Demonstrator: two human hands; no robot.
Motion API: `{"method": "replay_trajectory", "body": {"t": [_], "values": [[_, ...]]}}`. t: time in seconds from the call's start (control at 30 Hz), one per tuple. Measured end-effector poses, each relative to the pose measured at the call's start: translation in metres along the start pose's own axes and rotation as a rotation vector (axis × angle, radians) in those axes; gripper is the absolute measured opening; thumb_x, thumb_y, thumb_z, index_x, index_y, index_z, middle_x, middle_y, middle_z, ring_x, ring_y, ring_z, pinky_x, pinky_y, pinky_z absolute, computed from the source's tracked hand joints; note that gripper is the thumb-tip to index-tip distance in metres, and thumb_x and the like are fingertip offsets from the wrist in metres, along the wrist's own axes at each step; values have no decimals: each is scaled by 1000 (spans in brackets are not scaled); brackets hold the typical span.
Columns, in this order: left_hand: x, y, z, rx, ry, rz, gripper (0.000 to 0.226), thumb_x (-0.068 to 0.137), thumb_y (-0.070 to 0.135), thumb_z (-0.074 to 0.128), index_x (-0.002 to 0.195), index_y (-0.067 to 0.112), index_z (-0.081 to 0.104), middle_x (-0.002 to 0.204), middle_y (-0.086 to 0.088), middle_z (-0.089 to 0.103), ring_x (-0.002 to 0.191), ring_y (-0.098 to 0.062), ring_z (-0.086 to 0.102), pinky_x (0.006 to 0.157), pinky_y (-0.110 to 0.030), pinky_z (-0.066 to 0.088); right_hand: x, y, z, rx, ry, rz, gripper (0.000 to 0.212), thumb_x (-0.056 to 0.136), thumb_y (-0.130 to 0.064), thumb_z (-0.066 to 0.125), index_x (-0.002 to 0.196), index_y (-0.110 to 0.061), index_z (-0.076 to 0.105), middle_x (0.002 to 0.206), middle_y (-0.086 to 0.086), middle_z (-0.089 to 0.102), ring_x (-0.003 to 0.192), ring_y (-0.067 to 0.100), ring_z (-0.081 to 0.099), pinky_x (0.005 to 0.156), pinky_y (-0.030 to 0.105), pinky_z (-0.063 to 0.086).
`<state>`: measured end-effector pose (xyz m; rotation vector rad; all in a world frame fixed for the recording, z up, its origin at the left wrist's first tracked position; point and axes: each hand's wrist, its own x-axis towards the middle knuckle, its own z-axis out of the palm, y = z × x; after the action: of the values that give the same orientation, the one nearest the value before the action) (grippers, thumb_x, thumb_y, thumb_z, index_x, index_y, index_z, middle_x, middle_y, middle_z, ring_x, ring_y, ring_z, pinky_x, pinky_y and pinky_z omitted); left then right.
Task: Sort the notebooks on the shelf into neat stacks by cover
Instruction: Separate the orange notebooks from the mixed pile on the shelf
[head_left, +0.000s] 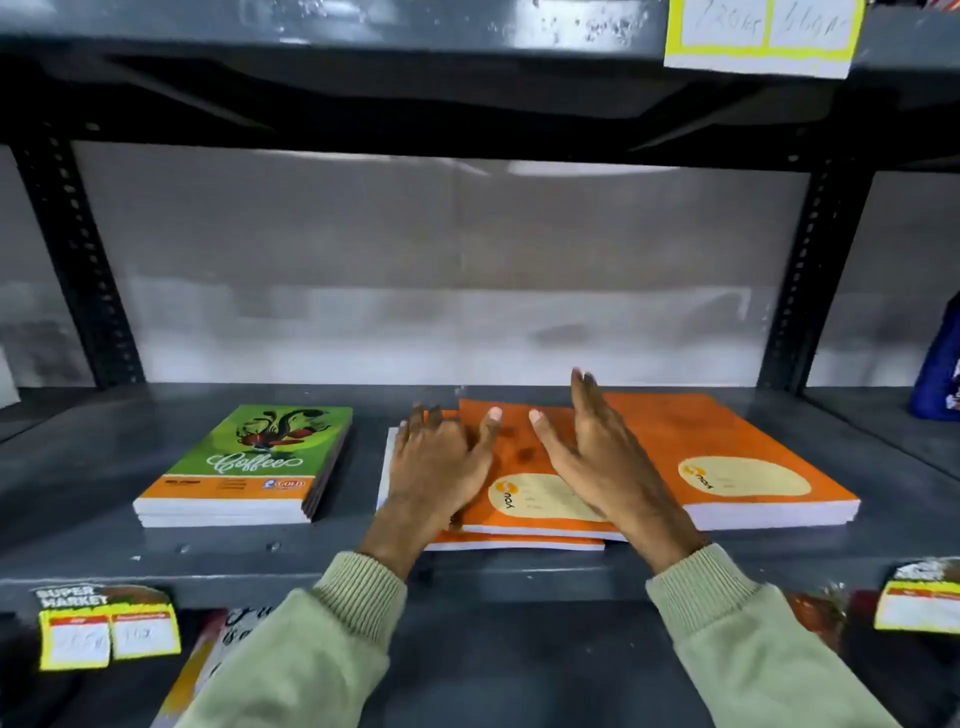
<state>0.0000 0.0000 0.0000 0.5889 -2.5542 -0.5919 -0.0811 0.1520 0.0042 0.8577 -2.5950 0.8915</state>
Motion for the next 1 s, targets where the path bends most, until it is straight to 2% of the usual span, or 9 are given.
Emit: {"method": "replay_trajectory", "body": {"t": [0.13, 0.27, 0.4, 0.47, 0.53, 0.6, 0.7, 0.8, 1.0], "values": [[1, -1, 11, 3, -131, -76, 57, 87, 65, 44, 95, 12, 62, 141, -17, 53, 139, -39, 37, 116, -55, 25, -9, 17, 18, -183, -181, 53, 73, 93, -62, 28, 148, -13, 32, 153, 10, 40, 139, 29, 38, 114, 44, 30], [3, 5, 12, -156, -124, -116, 39, 87, 52, 57, 91, 14, 62, 96, -4, 72, 94, -25, 70, 91, -44, 54, -12, 12, 21, -137, -178, 87, 66, 95, -58, 28, 144, -15, 40, 154, 8, 39, 143, 29, 30, 116, 48, 17], [-3, 9, 4, -293, -117, -182, 25, 93, 32, 61, 73, 18, 53, 80, 1, 65, 70, -14, 65, 58, -21, 47, -15, 6, 20, -107, -192, 89, 66, 93, -61, 29, 136, -17, 49, 148, 6, 46, 141, 29, 32, 114, 53, 14], [-4, 9, 1, -348, -109, -172, 20, 94, 25, 61, 76, 19, 55, 86, 4, 64, 83, -20, 69, 61, -20, 49, -15, 9, 16, -97, -117, 110, 61, 91, -61, 33, 125, -15, 54, 138, 9, 53, 135, 31, 40, 111, 52, 24], [-9, 11, -5, -357, -92, -172, 14, 95, 22, 60, 100, 9, 60, 97, 3, 59, 96, -20, 65, 71, -22, 45, -14, 15, 14, -76, -72, 153, 63, 88, -62, 38, 120, -11, 53, 130, 15, 57, 129, 35, 45, 108, 48, 34], [-12, 11, -6, -407, -65, -187, 36, 94, 19, 61, 125, 4, 52, 116, -4, 61, 110, -23, 61, 78, -23, 40, -15, 16, 13, -9, -132, 190, 66, 84, -64, 44, 124, -11, 49, 126, 14, 60, 124, 35, 51, 104, 44, 41], [-18, 8, -6, -517, 29, -180, 46, 93, 14, 63, 135, 8, 46, 134, -7, 58, 122, -25, 57, 88, -27, 43, -20, 17, 9, 170, -119, 164, 70, 86, -56, 55, 140, -15, 38, 136, 7, 57, 127, 31, 51, 106, 38, 41], [-22, 3, -13, -667, 147, -157, 41, 91, 7, 63, 131, 12, 55, 118, 2, 64, 114, -24, 63, 95, -41, 53, -25, 19, 0, 443, -35, 142, 64, 88, -44, 61, 144, -28, 34, 135, -5, 57, 123, 19, 56, 102, 29, 41], [-20, 28, -31, -1106, 192, -188, 35, 90, 4, 63, 122, 18, 64, 97, 9, 74, 79, -13, 75, 67, -33, 60, -32, 36, -38, 965, 18, 111, 57, 93, -11, 60, 143, -34, 41, 126, -27, 57, 111, -10, 58, 100, 26, 46]]}}
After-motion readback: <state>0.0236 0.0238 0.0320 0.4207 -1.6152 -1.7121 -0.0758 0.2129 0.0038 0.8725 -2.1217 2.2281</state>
